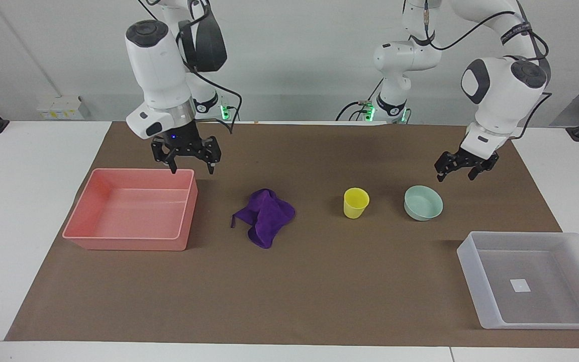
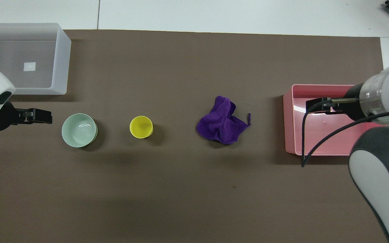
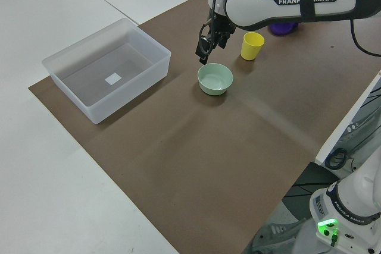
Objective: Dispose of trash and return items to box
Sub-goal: 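Reach the left gripper to the green bowl while the right gripper grasps the cloth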
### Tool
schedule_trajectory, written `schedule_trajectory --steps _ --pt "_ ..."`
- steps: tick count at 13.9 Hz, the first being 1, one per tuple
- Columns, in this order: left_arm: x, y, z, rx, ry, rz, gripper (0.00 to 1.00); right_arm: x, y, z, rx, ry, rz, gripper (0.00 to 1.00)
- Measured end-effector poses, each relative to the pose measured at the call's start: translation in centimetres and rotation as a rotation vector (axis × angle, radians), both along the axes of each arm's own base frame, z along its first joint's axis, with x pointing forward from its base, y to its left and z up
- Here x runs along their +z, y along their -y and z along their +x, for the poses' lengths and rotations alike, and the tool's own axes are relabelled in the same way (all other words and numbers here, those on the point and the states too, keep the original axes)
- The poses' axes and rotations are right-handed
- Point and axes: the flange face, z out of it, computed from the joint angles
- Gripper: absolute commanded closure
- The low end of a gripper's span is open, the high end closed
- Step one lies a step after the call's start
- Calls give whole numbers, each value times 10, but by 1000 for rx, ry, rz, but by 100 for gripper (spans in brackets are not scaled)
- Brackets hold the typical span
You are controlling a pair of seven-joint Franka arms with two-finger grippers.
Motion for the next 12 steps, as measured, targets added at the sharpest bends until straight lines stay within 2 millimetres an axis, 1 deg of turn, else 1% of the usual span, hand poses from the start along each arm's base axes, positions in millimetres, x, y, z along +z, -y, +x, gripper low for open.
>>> schedule_trajectory --steps 2,4,7,9,10,11,12 --pt "-27 0 -2 0 -5 -1 0 -25 -24 9 2 10 8 0" --pt "-49 0 -3 1 -9 -2 0 -51 -46 17 -4 25 18 0" --pt "-69 0 -4 1 -8 -2 0 -92 -74 27 -10 45 33 0" --pt "-78 1 -1 1 -4 -4 0 -117 -93 29 -10 50 41 0" --pt "-85 1 -1 1 -7 -5 1 -130 -105 27 -10 43 42 0" --pt "-90 1 -1 0 -7 -5 6 -141 -114 24 -5 31 39 0" --pt "-95 2 -2 -1 -14 -5 13 -153 -120 20 2 16 34 0"
